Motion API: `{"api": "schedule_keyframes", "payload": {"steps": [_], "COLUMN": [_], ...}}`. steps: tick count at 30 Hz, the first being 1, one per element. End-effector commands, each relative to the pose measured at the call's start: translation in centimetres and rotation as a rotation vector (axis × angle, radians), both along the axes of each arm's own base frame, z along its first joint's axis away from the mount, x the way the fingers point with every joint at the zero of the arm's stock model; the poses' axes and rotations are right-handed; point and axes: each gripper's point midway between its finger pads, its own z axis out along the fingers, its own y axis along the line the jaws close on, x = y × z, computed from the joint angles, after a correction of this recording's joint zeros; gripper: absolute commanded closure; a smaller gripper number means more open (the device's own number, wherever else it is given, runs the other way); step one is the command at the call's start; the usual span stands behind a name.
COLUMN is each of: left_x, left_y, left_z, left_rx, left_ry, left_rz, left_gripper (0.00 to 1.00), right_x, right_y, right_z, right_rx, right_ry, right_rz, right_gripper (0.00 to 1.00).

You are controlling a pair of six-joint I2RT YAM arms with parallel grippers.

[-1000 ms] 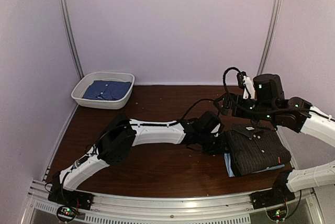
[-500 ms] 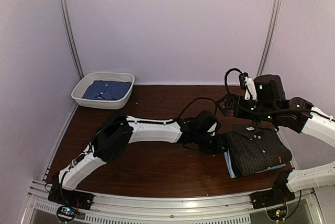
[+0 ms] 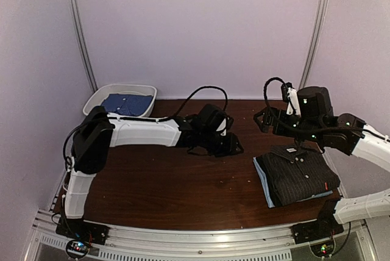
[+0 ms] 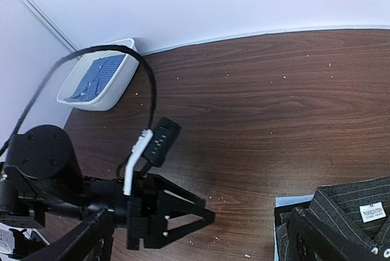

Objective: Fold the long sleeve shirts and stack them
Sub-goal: Move the square-folded shirt to the corner of the board, then reset both arms

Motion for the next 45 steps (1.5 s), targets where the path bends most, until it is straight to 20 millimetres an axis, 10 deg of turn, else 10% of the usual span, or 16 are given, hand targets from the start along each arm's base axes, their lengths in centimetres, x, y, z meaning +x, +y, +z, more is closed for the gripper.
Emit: {"api": "schedule_keyframes", "payload": {"steps": [1,11,22,45], "left_x": [3.7,6.6,4.6,2.6], "left_y": [4.3,16.9,26.0,31.8], "left_z": [6.0,12.5,19.6,21.0], "left_rx": [-0.031,0.047,0.095,0.133], "left_ry": [-0.190,-0.396,-0.599,-0.661], "left_rz": [0.097,0.282,0.432,0.579], "left_gripper": [0.54,0.41,0.19,0.02], "right_x": [1.0,2.6,4.0,4.7], "right_y": [0.0,2.2,3.6,3.6], "right_z": [1.2,1.0,2.5,5.5], "right_rx": [0.013,0.049,0.087,0.106], "right_ry": [-0.047,-0.058,-0.121,-0.221], "right_rz": [-0.026,0.000,0.003,-0.007], "right_gripper": [0.00,0.00,0.00,0.00]}}
